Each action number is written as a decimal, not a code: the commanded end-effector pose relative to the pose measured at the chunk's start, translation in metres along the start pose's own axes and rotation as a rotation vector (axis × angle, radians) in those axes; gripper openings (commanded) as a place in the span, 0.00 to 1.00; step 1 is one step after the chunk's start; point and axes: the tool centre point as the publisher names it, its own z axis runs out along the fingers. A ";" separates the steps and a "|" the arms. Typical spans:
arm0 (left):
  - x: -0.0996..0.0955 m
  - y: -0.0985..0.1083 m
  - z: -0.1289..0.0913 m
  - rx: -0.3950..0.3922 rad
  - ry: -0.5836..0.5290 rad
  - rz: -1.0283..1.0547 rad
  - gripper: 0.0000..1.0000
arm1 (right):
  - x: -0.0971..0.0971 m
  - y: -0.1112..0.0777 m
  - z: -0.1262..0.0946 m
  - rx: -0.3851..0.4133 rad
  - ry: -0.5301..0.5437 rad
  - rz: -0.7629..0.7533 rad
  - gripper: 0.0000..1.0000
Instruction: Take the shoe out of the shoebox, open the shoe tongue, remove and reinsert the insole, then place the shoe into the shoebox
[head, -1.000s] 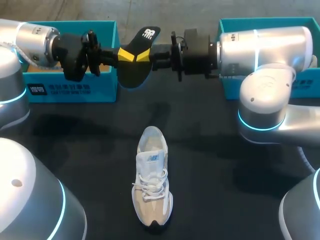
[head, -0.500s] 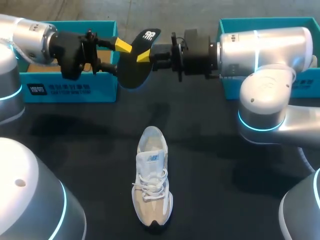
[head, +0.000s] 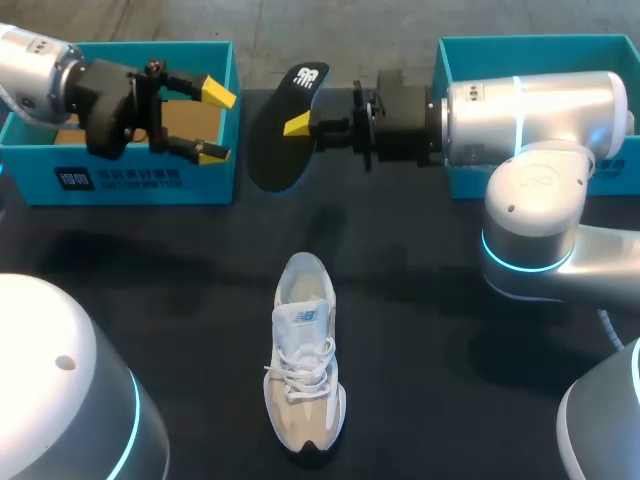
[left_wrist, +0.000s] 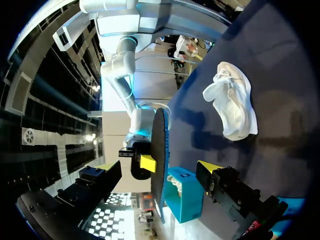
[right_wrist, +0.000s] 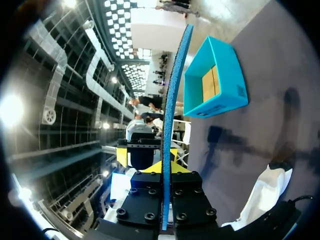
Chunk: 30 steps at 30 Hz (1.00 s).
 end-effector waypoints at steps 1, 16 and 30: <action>0.001 -0.003 -0.016 0.035 0.047 -0.026 1.00 | -0.006 0.001 -0.007 0.003 0.008 -0.037 0.00; 0.031 -0.022 -0.028 0.136 0.241 -0.222 1.00 | -0.023 0.005 -0.026 0.084 -0.029 -0.234 0.00; 0.050 -0.038 -0.035 0.180 0.299 -0.362 1.00 | -0.033 0.002 -0.030 0.148 -0.027 -0.413 0.00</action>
